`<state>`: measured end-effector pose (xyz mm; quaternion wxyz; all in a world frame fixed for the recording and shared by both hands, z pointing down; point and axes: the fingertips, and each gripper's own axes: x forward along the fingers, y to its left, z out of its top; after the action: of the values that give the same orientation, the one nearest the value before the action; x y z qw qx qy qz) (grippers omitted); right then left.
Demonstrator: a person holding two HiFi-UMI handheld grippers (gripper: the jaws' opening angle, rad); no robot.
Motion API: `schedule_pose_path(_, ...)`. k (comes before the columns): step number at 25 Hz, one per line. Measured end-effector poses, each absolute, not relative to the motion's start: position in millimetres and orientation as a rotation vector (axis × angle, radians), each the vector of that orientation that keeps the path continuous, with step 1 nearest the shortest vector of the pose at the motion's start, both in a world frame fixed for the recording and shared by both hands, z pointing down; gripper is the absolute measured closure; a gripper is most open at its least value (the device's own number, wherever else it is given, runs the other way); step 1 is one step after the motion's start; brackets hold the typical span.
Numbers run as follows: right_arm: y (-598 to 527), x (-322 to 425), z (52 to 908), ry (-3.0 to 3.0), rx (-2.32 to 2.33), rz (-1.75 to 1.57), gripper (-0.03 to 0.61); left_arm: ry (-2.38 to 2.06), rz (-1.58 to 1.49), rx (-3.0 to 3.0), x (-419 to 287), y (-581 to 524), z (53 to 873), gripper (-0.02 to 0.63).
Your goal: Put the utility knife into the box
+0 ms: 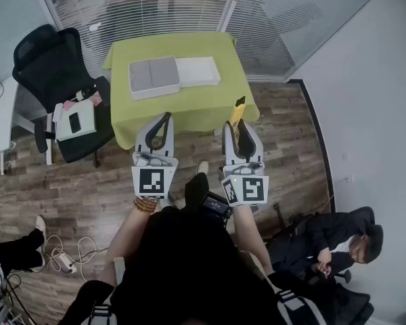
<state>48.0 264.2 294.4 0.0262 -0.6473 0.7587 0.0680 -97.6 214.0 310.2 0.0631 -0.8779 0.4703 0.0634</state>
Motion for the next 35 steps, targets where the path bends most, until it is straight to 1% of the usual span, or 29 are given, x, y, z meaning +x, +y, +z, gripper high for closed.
schedule_pose_path(4,264,49,296,2.362,-1.966,0.194,0.468,1.426,0.212,-2.66,-94,215,310,0.601)
schedule_pose_path(10,253,54,299,2.376,-1.943,0.162,0.468,1.41,0.109,-2.673,-89,204,324,0.601)
schedule_pose_path(18,241,65,308,2.371,-1.956,0.151,0.468,1.407,0.085,-2.681,-86,192,337,0.601)
schedule_pose_path(25,198,90,304,2.375,-1.967,0.111,0.468,1.438,0.107,-2.703,-69,153,332,0.601)
schedule_pose_path(29,184,97,304,2.373,-1.974,0.113,0.468,1.426,0.026,-2.714,-66,141,344,0.601)
schedule_pose_path(35,159,120,309,2.356,-2.006,0.099,0.468,1.429,0.0,-2.742,-50,115,354,0.601)
